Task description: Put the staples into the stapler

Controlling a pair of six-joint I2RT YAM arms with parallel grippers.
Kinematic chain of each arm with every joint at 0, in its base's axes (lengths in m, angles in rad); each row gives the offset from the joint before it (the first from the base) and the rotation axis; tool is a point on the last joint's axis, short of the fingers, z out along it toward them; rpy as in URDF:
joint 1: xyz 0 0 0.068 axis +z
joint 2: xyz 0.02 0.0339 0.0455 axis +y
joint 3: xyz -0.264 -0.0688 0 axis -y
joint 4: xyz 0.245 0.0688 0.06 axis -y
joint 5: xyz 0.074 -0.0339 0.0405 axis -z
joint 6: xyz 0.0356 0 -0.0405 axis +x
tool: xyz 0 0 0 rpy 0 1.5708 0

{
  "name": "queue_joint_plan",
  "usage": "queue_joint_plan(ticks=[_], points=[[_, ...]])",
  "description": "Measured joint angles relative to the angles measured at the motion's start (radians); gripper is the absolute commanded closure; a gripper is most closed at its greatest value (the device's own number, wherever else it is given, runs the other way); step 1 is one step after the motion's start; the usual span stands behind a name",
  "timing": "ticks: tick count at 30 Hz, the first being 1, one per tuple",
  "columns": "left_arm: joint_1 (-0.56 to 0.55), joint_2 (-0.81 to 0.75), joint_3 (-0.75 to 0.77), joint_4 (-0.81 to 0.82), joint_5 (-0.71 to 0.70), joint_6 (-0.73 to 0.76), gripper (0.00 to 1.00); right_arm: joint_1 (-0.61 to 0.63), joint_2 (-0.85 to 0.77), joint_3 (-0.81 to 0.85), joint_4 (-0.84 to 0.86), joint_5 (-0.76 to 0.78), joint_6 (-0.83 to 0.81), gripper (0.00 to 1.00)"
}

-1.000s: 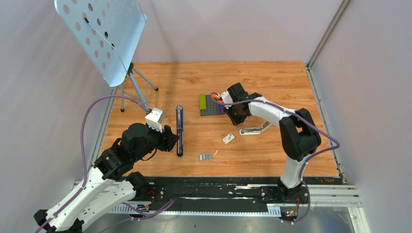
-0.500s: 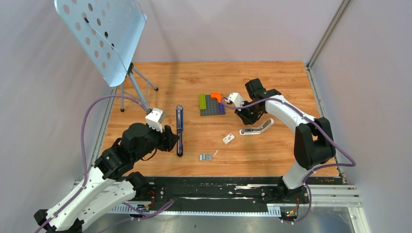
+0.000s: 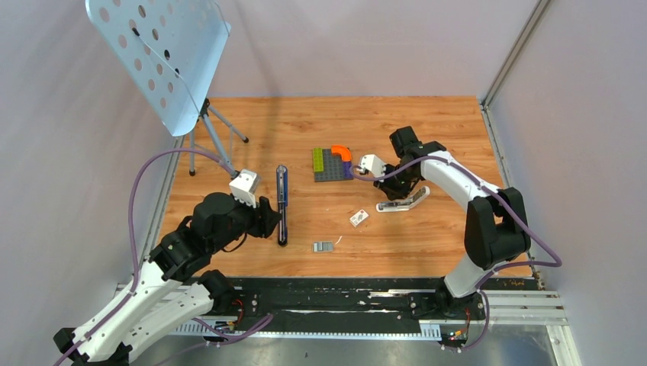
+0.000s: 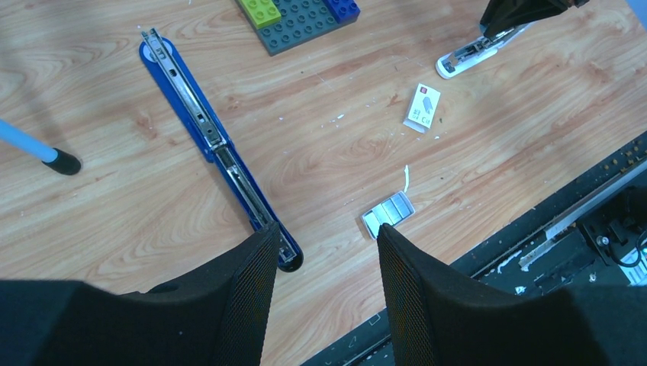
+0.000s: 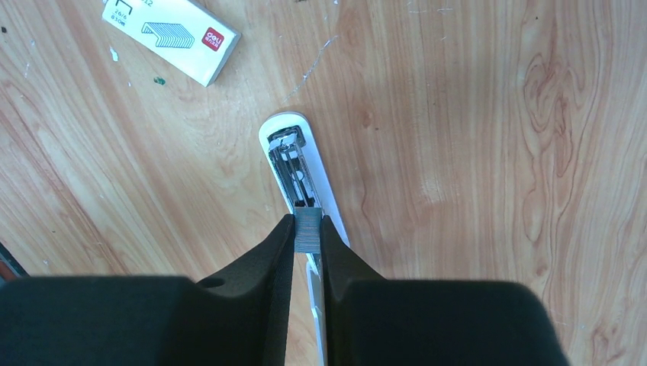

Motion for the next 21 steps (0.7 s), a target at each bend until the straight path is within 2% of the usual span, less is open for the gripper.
queue_joint_plan(ticks=[21], points=[[0.000, -0.006, 0.000, 0.000, 0.000, 0.000, 0.46, 0.023, -0.003, -0.045, 0.024, 0.002, -0.168, 0.88]])
